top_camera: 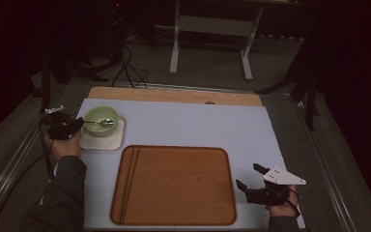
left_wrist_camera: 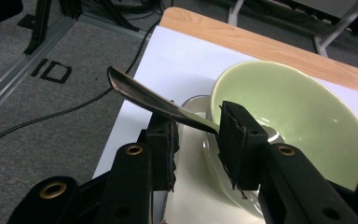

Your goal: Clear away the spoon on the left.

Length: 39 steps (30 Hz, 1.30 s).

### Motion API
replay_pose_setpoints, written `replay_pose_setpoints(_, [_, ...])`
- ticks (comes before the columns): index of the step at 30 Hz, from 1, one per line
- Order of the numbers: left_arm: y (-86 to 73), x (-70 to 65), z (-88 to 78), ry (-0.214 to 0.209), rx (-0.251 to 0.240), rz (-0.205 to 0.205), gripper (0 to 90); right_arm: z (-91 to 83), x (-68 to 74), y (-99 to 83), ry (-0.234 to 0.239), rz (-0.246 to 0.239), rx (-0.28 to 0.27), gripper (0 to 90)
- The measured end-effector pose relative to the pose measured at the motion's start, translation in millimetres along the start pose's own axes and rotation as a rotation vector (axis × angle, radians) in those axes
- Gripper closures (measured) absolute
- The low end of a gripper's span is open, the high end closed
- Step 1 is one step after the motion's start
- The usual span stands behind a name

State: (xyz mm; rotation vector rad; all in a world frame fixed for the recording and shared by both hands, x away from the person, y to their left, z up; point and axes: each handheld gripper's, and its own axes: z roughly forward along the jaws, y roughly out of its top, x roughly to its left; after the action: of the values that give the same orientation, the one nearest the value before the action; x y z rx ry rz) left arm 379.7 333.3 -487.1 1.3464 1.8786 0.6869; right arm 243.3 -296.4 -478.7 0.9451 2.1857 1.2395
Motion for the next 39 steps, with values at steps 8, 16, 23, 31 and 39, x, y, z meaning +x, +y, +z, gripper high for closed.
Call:
replay_pose_setpoints(8, [2.3,-0.8,3.8,-0.013,-0.016,-0.018,62.9,-0.5,-0.2,-0.5,-0.001,-0.001,0.001,13.7])
replay_pose_setpoints(16, [6.2,2.3,7.9,-0.010,-0.013,-0.060,66.2,-0.9,-0.3,-0.8,-0.003,0.000,0.002,13.7])
replay_pose_setpoints(23, [7.4,2.9,8.4,-0.010,-0.025,-0.072,71.1,-1.9,-0.5,-1.4,-0.005,0.004,-0.002,13.7])
replay_pose_setpoints(31, [9.1,-0.2,-0.9,-0.039,-0.055,-0.053,78.2,-1.8,0.4,-1.0,-0.005,-0.001,0.000,13.7])
replay_pose_setpoints(39, [10.8,-8.8,-15.5,-0.125,-0.104,-0.018,86.1,-1.5,1.2,-0.3,-0.004,-0.007,0.000,13.7])
